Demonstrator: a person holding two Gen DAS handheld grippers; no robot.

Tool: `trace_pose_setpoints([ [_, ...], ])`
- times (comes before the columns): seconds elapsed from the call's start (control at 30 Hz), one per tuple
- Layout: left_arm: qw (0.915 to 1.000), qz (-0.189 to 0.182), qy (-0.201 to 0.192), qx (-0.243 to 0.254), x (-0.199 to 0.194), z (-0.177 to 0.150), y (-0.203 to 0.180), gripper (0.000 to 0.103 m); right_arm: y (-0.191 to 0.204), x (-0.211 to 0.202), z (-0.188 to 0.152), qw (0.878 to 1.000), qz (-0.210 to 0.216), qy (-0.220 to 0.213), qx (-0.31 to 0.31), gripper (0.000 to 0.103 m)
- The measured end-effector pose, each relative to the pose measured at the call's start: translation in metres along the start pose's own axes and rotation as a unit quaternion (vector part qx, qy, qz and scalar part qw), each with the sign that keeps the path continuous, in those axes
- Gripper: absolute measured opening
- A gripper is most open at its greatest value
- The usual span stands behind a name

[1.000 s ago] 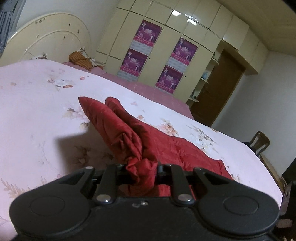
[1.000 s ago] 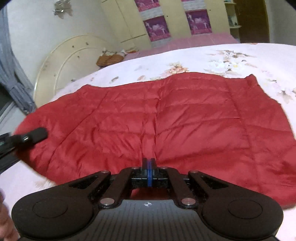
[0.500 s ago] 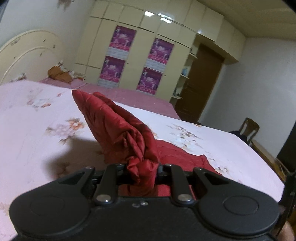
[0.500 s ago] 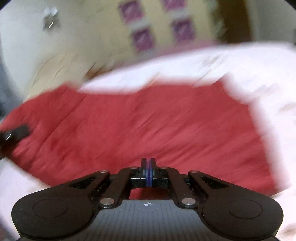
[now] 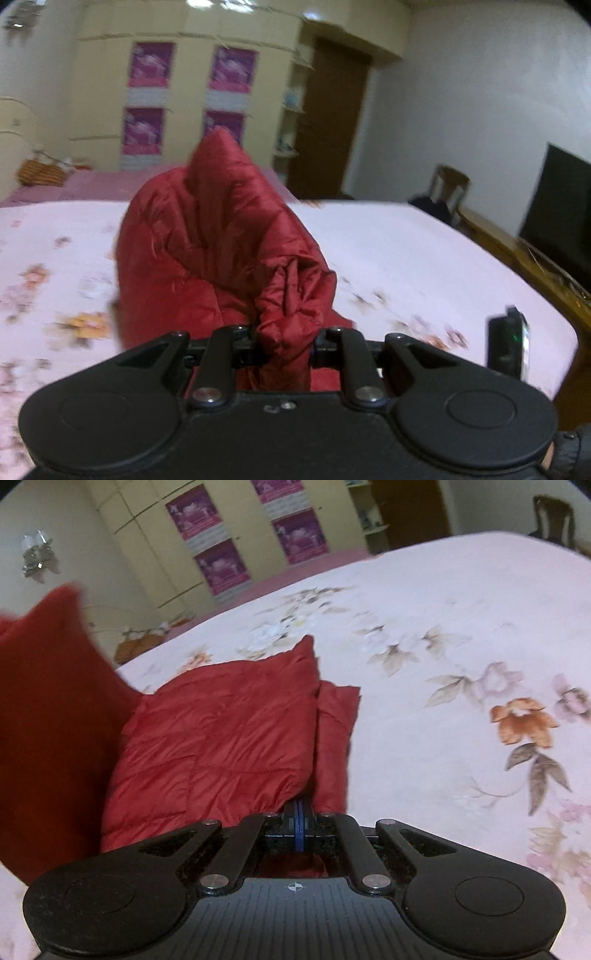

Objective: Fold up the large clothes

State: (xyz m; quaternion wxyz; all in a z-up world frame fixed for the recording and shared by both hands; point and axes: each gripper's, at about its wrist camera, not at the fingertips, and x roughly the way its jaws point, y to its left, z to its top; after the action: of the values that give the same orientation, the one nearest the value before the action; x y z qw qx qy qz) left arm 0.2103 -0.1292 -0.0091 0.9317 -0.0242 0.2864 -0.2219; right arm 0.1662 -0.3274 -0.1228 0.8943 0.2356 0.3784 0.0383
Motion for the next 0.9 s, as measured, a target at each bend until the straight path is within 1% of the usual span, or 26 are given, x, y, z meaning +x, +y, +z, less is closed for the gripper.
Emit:
trace_pose_setpoints([
  [0.07, 0.9995, -0.015, 0.026, 0.011, 0.023, -0.004, -0.017, 0.018, -0.007, 0.002, 0.003, 1.0, 0.02, 0.009, 0.01, 0.001],
  [0.1, 0.9986, -0.023, 0.045, 0.012, 0.037, -0.007, -0.024, 0.018, -0.01, 0.002, 0.005, 0.999, 0.027, 0.013, 0.015, 0.001],
  [0.13, 0.9967, -0.035, 0.073, 0.01, 0.053, -0.011, -0.03, 0.018, -0.011, 0.0, 0.005, 0.999, 0.037, 0.02, 0.02, 0.001],
  [0.17, 0.9941, -0.047, 0.097, 0.007, 0.066, -0.016, -0.033, 0.024, -0.012, 0.0, 0.005, 0.998, 0.045, 0.025, 0.024, 0.001],
  [0.2, 0.99, -0.068, 0.124, 0.0, 0.079, -0.022, -0.035, 0.027, -0.016, 0.003, 0.006, 0.998, 0.051, 0.03, 0.029, 0.001],
  [0.23, 0.9877, -0.069, 0.14, -0.011, 0.086, -0.026, -0.035, 0.03, -0.02, 0.002, 0.007, 0.997, 0.057, 0.032, 0.035, 0.001],
  [0.27, 0.9856, -0.076, 0.147, -0.036, 0.088, -0.027, -0.029, 0.04, -0.025, 0.0, 0.008, 0.997, 0.056, 0.029, 0.042, 0.001],
  [0.3, 0.9814, -0.1, 0.149, -0.068, 0.085, -0.026, -0.021, 0.051, -0.032, -0.001, 0.01, 0.996, 0.06, 0.031, 0.051, 0.002],
  [0.33, 0.9741, -0.136, 0.144, -0.108, 0.078, -0.025, -0.008, 0.085, -0.039, -0.004, 0.012, 0.995, 0.066, 0.032, 0.062, 0.002],
  [0.37, 0.9674, -0.159, 0.13, -0.148, 0.067, -0.025, 0.005, 0.098, -0.046, -0.007, 0.014, 0.995, 0.065, 0.031, 0.07, 0.002],
  [0.4, 0.9623, -0.17, 0.111, -0.181, 0.054, -0.023, 0.016, 0.097, -0.052, -0.013, 0.018, 0.995, 0.059, 0.025, 0.072, 0.004],
  [0.43, 0.957, -0.183, 0.096, -0.204, 0.041, -0.021, 0.028, 0.092, -0.057, -0.019, 0.022, 0.996, 0.05, 0.015, 0.075, 0.033],
  [0.47, 0.9552, -0.185, 0.074, -0.219, 0.03, -0.018, 0.042, 0.084, -0.061, -0.03, 0.024, 0.996, 0.043, -0.003, 0.08, 0.074],
  [0.5, 0.9582, -0.167, 0.05, -0.227, 0.018, -0.016, 0.056, 0.08, -0.065, -0.038, 0.029, 0.995, 0.046, -0.025, 0.082, 0.078],
  [0.53, 0.9645, -0.132, 0.033, -0.226, 0.01, -0.014, 0.07, 0.072, -0.066, -0.045, 0.036, 0.994, 0.06, -0.036, 0.081, 0.078],
  [0.6, 0.9766, -0.059, 0.017, -0.206, 0.006, -0.012, 0.089, 0.064, -0.063, -0.053, 0.051, 0.992, 0.089, -0.048, 0.077, 0.077],
  [0.63, 0.9793, -0.033, 0.012, -0.199, 0.01, -0.012, 0.099, 0.052, -0.058, -0.055, 0.058, 0.99, 0.108, -0.057, 0.073, 0.072],
  [0.67, 0.9795, -0.012, 0.012, -0.201, 0.018, -0.012, 0.113, 0.049, -0.05, -0.055, 0.068, 0.988, 0.123, -0.061, 0.064, 0.06],
  [0.7, 0.9791, -0.003, 0.012, -0.203, 0.026, -0.012, 0.12, 0.048, -0.044, -0.051, 0.076, 0.988, 0.128, -0.06, 0.058, 0.057],
  [0.73, 0.9793, 0.003, 0.012, -0.202, 0.037, -0.011, 0.129, 0.044, -0.035, -0.047, 0.085, 0.989, 0.129, -0.058, 0.048, 0.057],
  [0.8, 0.9804, 0.014, 0.02, -0.196, 0.062, -0.009, 0.138, 0.042, -0.02, -0.035, 0.098, 0.99, 0.127, -0.055, 0.031, 0.057],
  [0.9, 0.9816, 0.003, 0.033, -0.188, 0.086, -0.009, 0.147, 0.037, -0.01, -0.013, 0.109, 0.991, 0.124, -0.03, 0.028, 0.057],
])
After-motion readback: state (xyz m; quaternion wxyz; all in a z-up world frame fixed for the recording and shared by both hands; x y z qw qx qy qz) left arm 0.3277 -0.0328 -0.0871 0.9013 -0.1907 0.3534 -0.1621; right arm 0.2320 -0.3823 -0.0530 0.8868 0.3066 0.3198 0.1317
